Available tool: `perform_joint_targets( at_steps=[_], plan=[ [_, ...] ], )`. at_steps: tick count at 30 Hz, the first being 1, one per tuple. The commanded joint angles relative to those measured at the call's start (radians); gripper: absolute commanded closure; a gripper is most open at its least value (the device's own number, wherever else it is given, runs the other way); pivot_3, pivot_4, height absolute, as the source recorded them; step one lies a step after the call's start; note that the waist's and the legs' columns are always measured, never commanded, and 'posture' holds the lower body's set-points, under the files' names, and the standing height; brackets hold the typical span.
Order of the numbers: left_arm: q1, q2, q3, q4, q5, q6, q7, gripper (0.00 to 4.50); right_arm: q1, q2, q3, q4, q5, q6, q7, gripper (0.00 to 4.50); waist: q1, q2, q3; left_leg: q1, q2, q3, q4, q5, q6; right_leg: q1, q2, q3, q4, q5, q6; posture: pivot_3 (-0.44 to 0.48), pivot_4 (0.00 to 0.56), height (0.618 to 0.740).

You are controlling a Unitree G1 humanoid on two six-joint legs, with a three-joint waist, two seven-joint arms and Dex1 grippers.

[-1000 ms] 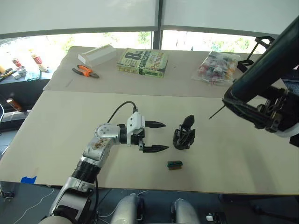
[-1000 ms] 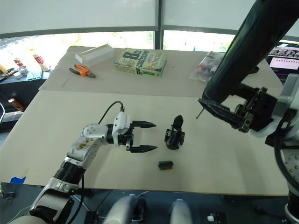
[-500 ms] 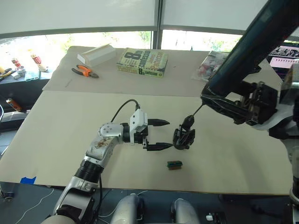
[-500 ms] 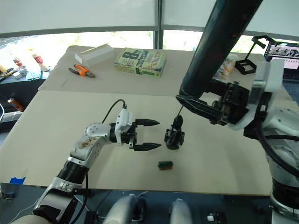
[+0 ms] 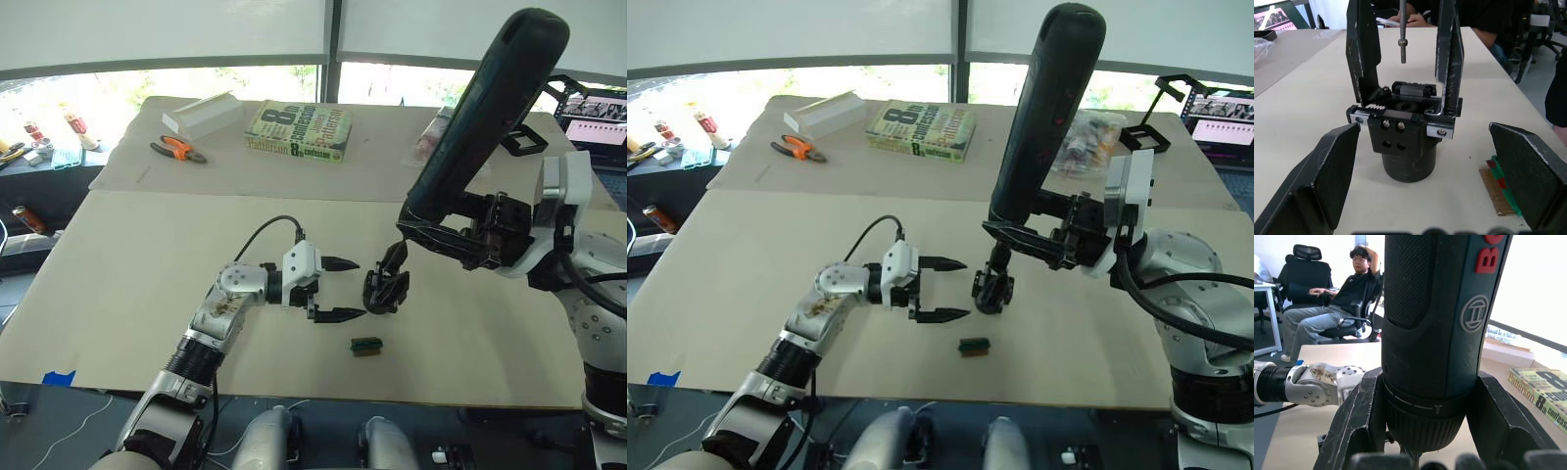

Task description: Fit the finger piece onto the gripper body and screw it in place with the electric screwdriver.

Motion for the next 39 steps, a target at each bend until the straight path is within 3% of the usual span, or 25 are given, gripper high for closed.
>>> perform_joint_targets(
  at_steps=[1, 39],
  plan=[
    [-0.003, -0.016, -0.011, 0.01, 0.016, -0.036, 0.011, 0.0, -0.019, 0.007, -0.02, -0.019, 0.013, -0.022, 0.022, 2.57, 0.0, 0.0, 0.0, 0.0, 0.0, 0.0, 0.0, 0.0, 0.0, 0.0, 0.0, 0.0, 0.0, 0.0, 0.0, 0.0, 0.15, 0.74],
    [0.014, -0.032, -0.029, -0.019, 0.036, -0.01, 0.028, 0.0, 0.038, 0.054, -0.001, 0.003, -0.066, -0.041, 0.088, 2.57, -0.001, 0.0, 0.0, 0.0, 0.0, 0.0, 0.0, 0.0, 0.0, 0.0, 0.0, 0.0, 0.0, 0.0, 0.0, 0.0, 0.15, 0.74]
  ],
)
